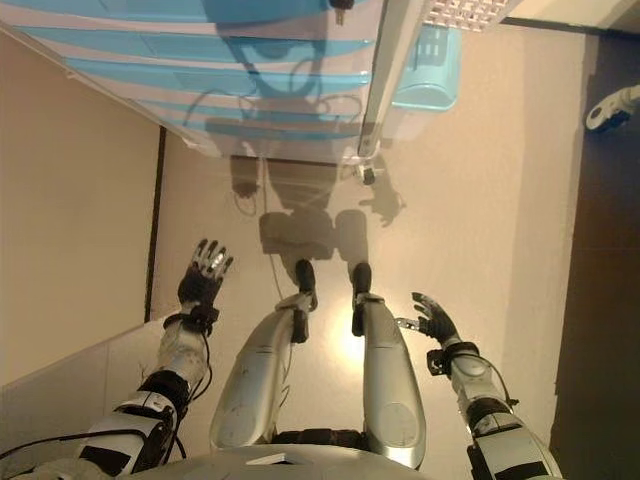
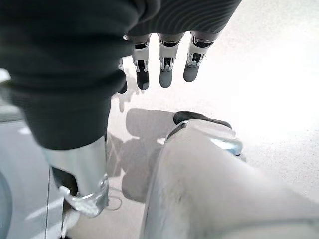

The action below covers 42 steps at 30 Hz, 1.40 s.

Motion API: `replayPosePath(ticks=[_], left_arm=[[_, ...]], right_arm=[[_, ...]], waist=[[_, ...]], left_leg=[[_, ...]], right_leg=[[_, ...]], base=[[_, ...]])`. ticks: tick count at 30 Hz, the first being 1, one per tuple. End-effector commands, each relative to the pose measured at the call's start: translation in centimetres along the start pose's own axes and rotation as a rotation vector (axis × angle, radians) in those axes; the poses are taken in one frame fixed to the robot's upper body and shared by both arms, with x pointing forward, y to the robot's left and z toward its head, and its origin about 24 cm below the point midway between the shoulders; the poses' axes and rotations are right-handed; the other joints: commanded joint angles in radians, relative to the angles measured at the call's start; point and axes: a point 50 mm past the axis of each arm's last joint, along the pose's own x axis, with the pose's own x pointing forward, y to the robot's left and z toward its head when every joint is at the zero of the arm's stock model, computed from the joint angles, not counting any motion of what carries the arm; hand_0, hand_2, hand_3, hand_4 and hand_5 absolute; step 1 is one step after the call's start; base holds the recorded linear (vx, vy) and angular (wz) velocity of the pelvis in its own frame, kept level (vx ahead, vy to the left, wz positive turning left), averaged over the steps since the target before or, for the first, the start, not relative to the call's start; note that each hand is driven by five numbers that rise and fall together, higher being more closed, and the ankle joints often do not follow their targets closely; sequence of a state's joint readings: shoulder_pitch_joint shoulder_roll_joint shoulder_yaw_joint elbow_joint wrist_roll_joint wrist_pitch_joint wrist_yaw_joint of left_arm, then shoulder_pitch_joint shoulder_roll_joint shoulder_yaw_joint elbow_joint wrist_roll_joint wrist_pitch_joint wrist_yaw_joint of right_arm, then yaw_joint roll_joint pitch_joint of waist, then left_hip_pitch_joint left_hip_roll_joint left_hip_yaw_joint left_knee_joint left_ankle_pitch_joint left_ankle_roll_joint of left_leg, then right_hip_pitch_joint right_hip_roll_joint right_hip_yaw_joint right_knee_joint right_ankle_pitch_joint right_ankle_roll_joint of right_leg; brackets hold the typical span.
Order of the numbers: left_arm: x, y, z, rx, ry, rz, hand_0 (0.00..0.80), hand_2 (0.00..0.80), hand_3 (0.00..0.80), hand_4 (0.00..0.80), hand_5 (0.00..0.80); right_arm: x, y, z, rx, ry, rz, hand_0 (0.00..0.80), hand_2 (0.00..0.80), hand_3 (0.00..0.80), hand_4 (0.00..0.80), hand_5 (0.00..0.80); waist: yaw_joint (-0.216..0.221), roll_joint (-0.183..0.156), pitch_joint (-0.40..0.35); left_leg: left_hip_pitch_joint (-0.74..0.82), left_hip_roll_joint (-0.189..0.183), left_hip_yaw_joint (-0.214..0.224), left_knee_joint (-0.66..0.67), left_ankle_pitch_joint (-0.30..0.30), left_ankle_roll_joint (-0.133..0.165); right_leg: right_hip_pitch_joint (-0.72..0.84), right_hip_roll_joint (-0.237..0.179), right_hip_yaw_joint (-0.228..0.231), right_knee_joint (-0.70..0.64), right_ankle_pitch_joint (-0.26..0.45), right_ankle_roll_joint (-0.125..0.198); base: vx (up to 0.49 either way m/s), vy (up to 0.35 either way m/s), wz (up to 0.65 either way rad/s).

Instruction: Open the drawer and pick up the medicine

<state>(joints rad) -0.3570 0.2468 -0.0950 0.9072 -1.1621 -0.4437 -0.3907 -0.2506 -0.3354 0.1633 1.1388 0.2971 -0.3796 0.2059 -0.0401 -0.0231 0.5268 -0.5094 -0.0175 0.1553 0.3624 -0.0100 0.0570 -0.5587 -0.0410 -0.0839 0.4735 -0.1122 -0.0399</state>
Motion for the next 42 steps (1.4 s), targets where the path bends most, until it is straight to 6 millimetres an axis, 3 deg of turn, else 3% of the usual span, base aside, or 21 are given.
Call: replayPosePath(ticks=[1, 5, 7, 9, 11, 12, 18, 25, 29, 33, 34, 35, 36, 42], left_arm=[[0.9, -1.8, 1.3, -0.132, -0.114, -0.128, 0.000, 0.000, 0.000, 0.000, 0.000], [3.1, -4.3, 3.6, -0.257, -0.186, -0.279, 0.000, 0.000, 0.000, 0.000, 0.000], [4.3, -5.4, 5.0, -0.312, -0.210, -0.337, 0.000, 0.000, 0.000, 0.000, 0.000], [5.6, -7.0, 7.0, -0.366, -0.252, -0.408, 0.000, 0.000, 0.000, 0.000, 0.000], [6.0, -7.5, 7.6, -0.378, -0.266, -0.427, 0.000, 0.000, 0.000, 0.000, 0.000], [7.4, -9.9, 10.4, -0.415, -0.329, -0.508, 0.000, 0.000, 0.000, 0.000, 0.000], [9.1, -16.2, 16.8, -0.501, -0.455, -0.723, 0.000, 0.000, 0.000, 0.000, 0.000], [8.0, -22.7, 21.8, -0.585, -0.592, -1.024, 0.000, 0.000, 0.000, 0.000, 0.000], [5.9, -25.9, 22.8, -0.596, -0.647, -1.272, 0.000, 0.000, 0.000, 0.000, 0.000], [3.8, -27.7, 22.7, -0.564, -0.719, -1.489, 0.000, 0.000, 0.000, 0.000, 0.000], [3.3, -28.1, 22.6, -0.557, -0.737, -1.542, 0.226, 0.226, 0.226, 0.226, 0.226], [2.8, -28.3, 22.4, -0.530, -0.759, -1.579, 0.552, 0.552, 0.552, 0.552, 0.552], [2.2, -28.6, 22.4, -0.501, -0.787, -1.608, 0.800, 0.800, 0.800, 0.800, 0.800], [1.0, -28.5, 22.4, -0.393, -0.817, -1.661, 0.800, 0.800, 0.800, 0.800, 0.800]], right_arm=[[-0.9, -0.9, -0.5, -0.003, -0.003, 0.002, 0.000, 0.000, 0.000, 0.000, 0.000], [-0.6, -0.1, 0.0, -0.014, -0.015, 0.029, 0.000, 0.000, 0.000, 0.000, 0.000], [-0.5, 0.2, 0.1, -0.024, -0.015, 0.044, 0.000, 0.000, 0.000, 0.000, 0.000], [-0.5, 0.5, 0.1, -0.031, -0.014, 0.060, 0.000, 0.000, 0.000, 0.000, 0.000], [-0.5, 0.6, 0.2, -0.030, -0.014, 0.062, 0.000, 0.000, 0.000, 0.000, 0.000], [-0.5, 1.1, 0.0, -0.035, -0.011, 0.079, 0.000, 0.000, 0.000, 0.000, 0.000], [-0.9, 1.9, -0.5, -0.059, -0.012, 0.117, 0.000, 0.000, 0.000, 0.000, 0.000], [-1.3, 2.1, -1.0, -0.092, -0.002, 0.128, 0.000, 0.000, 0.000, 0.000, 0.000], [-1.4, 1.7, -1.3, -0.111, 0.013, 0.127, 0.000, 0.000, 0.000, 0.000, 0.000], [-1.5, 1.2, -1.6, -0.128, 0.037, 0.120, 0.000, 0.000, 0.000, 0.000, 0.000], [-1.5, 1.1, -1.6, -0.133, 0.041, 0.120, 0.000, 0.000, 0.000, 0.000, 0.000], [-1.5, 1.1, -1.7, -0.140, 0.046, 0.123, 0.000, 0.000, 0.000, 0.000, 0.000], [-1.5, 1.1, -1.7, -0.146, 0.051, 0.124, 0.000, 0.000, 0.000, 0.000, 0.000], [-1.7, 1.0, -2.1, -0.167, 0.060, 0.134, 0.000, 0.000, 0.000, 0.000, 0.000]], waist=[[-0.029, 0.001, -0.035], [-0.053, -0.017, -0.028], [-0.063, -0.020, -0.029], [-0.078, -0.029, -0.030], [-0.081, -0.032, -0.028], [-0.096, -0.042, -0.029], [-0.125, -0.057, -0.027], [-0.148, -0.063, -0.013], [-0.146, -0.058, -0.008], [-0.140, -0.046, -0.007], [-0.137, -0.043, -0.007], [-0.135, -0.040, -0.007], [-0.132, -0.037, -0.007], [-0.114, -0.027, -0.007]], left_leg=[[-0.032, -0.018, -0.003, 0.072, -0.088, 0.017], [-0.041, -0.009, 0.008, 0.086, -0.099, 0.019], [-0.035, -0.004, 0.005, 0.098, -0.134, 0.014], [-0.037, 0.000, 0.012, 0.105, -0.141, 0.015], [-0.036, 0.001, 0.014, 0.107, -0.144, 0.015], [-0.036, 0.005, 0.019, 0.113, -0.153, 0.015], [-0.033, 0.006, 0.027, 0.125, -0.173, 0.014], [-0.032, 0.001, 0.041, 0.137, -0.161, 0.019], [-0.022, 0.000, 0.041, 0.130, -0.161, 0.016], [0.001, -0.005, 0.038, 0.105, -0.149, 0.012], [0.006, -0.005, 0.037, 0.099, -0.147, 0.012], [0.012, -0.007, 0.035, 0.094, -0.144, 0.010], [0.018, -0.008, 0.032, 0.087, -0.141, 0.009], [0.061, -0.014, 0.017, 0.049, -0.123, 0.002]], right_leg=[[-0.040, 0.012, -0.017, -0.003, 0.053, 0.033], [-0.047, 0.030, 0.009, -0.006, 0.063, 0.033], [-0.044, 0.039, 0.024, 0.005, 0.037, 0.040], [-0.045, 0.047, 0.038, 0.001, 0.039, 0.039], [-0.044, 0.050, 0.042, 0.001, 0.040, 0.039], [-0.044, 0.058, 0.054, -0.006, 0.042, 0.039], [-0.037, 0.065, 0.075, -0.021, 0.043, 0.034], [-0.040, 0.062, 0.087, -0.029, 0.068, 0.021], [-0.029, 0.064, 0.093, -0.034, 0.064, 0.018], [-0.010, 0.066, 0.098, -0.033, 0.057, 0.016], [-0.006, 0.065, 0.097, -0.034, 0.056, 0.015], [-0.001, 0.064, 0.098, -0.034, 0.053, 0.015], [0.006, 0.062, 0.097, -0.037, 0.053, 0.015], [0.047, 0.053, 0.083, -0.049, 0.045, 0.015]], base=[[0.033, 0.010, -0.11], [0.056, 0.003, -0.19], [0.129, 0.016, -0.22], [0.074, -0.009, -0.21], [0.067, -0.014, -0.10], [0.084, -0.023, -0.16], [0.071, -0.011, -0.12], [0.004, 0.013, -0.06], [0.008, 0.006, -0.05], [0.000, 0.000, 0.00], [0.000, 0.000, 0.00], [0.000, 0.000, 0.00], [0.013, 0.005, 0.04], [0.002, 0.000, -0.01]])
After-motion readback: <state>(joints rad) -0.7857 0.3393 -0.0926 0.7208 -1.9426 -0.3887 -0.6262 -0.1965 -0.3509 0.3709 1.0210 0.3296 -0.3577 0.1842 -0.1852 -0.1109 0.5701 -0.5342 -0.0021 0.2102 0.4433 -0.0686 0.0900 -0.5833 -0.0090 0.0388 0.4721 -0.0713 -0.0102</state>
